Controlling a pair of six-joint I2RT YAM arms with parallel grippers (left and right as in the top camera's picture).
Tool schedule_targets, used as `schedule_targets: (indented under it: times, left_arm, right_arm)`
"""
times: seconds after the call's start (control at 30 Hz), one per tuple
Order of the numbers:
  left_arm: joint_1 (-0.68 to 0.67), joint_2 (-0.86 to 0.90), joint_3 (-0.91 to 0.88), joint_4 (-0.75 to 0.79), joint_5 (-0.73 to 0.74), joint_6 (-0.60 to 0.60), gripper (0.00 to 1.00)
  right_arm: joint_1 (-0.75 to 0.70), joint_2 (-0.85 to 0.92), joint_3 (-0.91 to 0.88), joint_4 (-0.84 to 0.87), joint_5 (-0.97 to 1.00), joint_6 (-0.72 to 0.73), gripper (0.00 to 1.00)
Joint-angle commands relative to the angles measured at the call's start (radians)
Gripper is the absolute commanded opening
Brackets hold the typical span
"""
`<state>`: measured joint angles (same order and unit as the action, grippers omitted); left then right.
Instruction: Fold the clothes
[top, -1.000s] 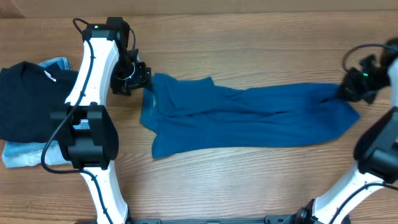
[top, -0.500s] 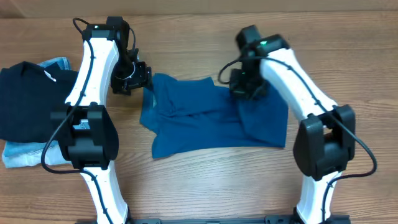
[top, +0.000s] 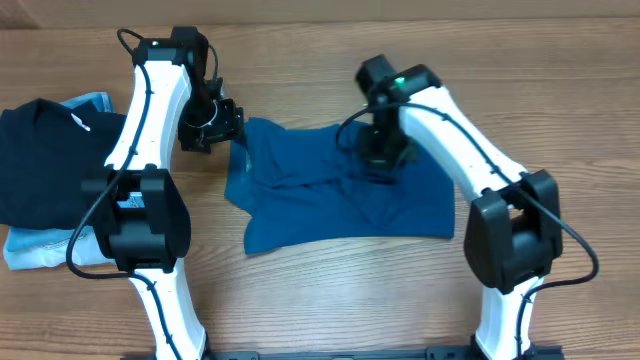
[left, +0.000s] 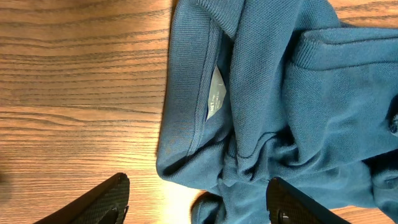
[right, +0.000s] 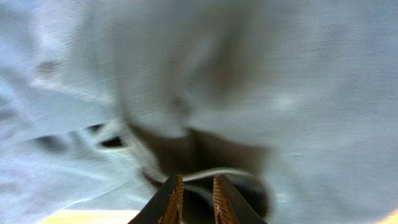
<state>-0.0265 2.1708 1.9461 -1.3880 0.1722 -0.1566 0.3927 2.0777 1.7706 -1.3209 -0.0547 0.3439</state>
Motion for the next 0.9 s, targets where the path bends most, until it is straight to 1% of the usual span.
schedule_targets:
  times: [0.0, 0.1, 0.17, 0.27, 0.37, 0.43, 0.5, 0.57, 0.6, 0.7, 0.83, 0.87]
  left_arm:
    - [-0.007, -0.036, 0.023, 0.0, 0.012, 0.003, 0.74]
    - [-0.007, -0.035, 0.023, 0.0, 0.012, 0.004, 0.74]
    - [-0.007, -0.036, 0.023, -0.001, 0.012, 0.004, 0.74]
    - [-0.007, -0.035, 0.022, -0.003, 0.012, 0.004, 0.74]
    - [-0.007, -0.035, 0.022, -0.003, 0.012, 0.004, 0.74]
    - [-0.007, -0.035, 0.023, -0.003, 0.012, 0.004, 0.74]
    - [-0.007, -0.036, 0.023, -0.003, 0.012, 0.004, 0.75]
    - [-0.007, -0.035, 0.023, -0.002, 0.012, 0.004, 0.75]
    - [-0.007, -0.035, 0.022, -0.002, 0.012, 0.003, 0.75]
    - [-0.007, -0.035, 0.022, -0.003, 0.012, 0.004, 0.75]
    - [-0.007, -0.035, 0.023, -0.002, 0.012, 0.004, 0.75]
    - [-0.007, -0.035, 0.022, 0.0, 0.012, 0.003, 0.75]
  right_arm:
    - [-0.067, 0.006, -0.004, -0.04, 0.037, -0.007, 0.21]
    - [-0.104, 0.006, -0.005, -0.089, 0.096, 0.004, 0.21]
    - [-0.113, 0.006, -0.005, -0.096, 0.102, 0.003, 0.2]
    - [-0.109, 0.006, -0.02, -0.088, 0.101, 0.0, 0.2]
    - [-0.089, 0.006, -0.092, -0.046, 0.095, 0.0, 0.2]
    - [-0.074, 0.006, -0.148, -0.005, 0.066, -0.005, 0.2]
    - [-0.051, 0.006, -0.204, 0.049, -0.015, -0.056, 0.2]
    - [-0.022, 0.006, -0.225, 0.083, -0.113, -0.119, 0.19]
    - [-0.003, 0.006, -0.225, 0.093, -0.131, -0.138, 0.19]
    - [0.021, 0.006, -0.225, 0.107, -0.13, -0.139, 0.19]
    - [0.025, -0.005, -0.219, 0.104, -0.131, -0.138, 0.16]
    - [0.025, -0.014, -0.219, 0.101, -0.152, -0.169, 0.15]
